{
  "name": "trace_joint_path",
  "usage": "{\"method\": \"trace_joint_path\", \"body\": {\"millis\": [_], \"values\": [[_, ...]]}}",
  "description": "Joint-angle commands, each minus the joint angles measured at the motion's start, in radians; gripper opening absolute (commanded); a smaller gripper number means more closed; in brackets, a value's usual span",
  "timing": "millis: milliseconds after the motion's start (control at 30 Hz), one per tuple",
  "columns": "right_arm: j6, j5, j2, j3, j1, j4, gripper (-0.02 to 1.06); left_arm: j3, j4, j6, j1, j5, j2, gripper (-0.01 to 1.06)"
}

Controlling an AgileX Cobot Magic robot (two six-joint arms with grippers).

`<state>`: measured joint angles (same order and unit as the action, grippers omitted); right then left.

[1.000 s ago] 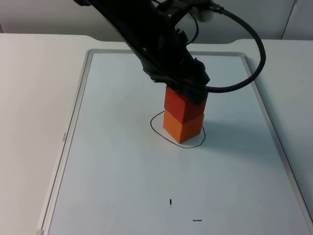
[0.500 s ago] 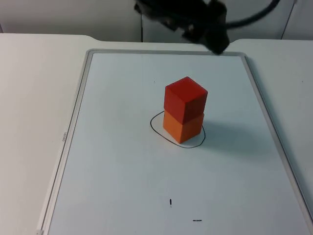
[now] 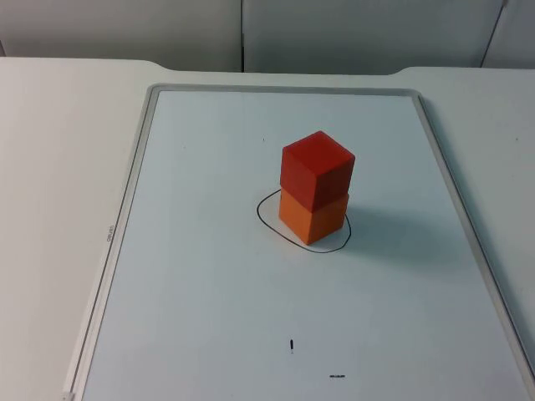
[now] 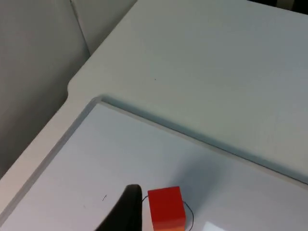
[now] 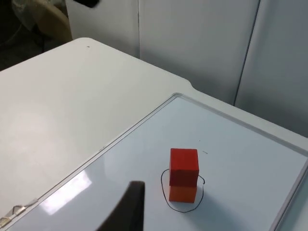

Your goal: Pick up one cube with the left hand and another cube with the right hand. First place the cube in the right hand at the target position, then stack the cube in the left hand on top.

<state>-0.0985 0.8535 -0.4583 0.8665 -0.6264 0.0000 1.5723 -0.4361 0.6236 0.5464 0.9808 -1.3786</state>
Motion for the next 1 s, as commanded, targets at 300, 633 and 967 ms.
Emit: {"method": "trace_joint_path", "body": {"millis": [300, 633, 967], "values": [[-0.009, 0.008, 0.006, -0.015, -0.003, 0.009, 0.97, -0.429, 0.117, -0.122, 0.005, -0.072, 0.447, 1.05], [0.018, -0.019, 0.168, -0.181, -0.003, 0.035, 0.97, -0.762, 0.19, -0.311, 0.005, -0.088, 0.843, 1.05], [0.098, 0.047, 0.417, -0.278, -0.003, 0.025, 0.97, -0.96, 0.271, -0.48, 0.005, 0.003, 1.221, 1.05]]}}
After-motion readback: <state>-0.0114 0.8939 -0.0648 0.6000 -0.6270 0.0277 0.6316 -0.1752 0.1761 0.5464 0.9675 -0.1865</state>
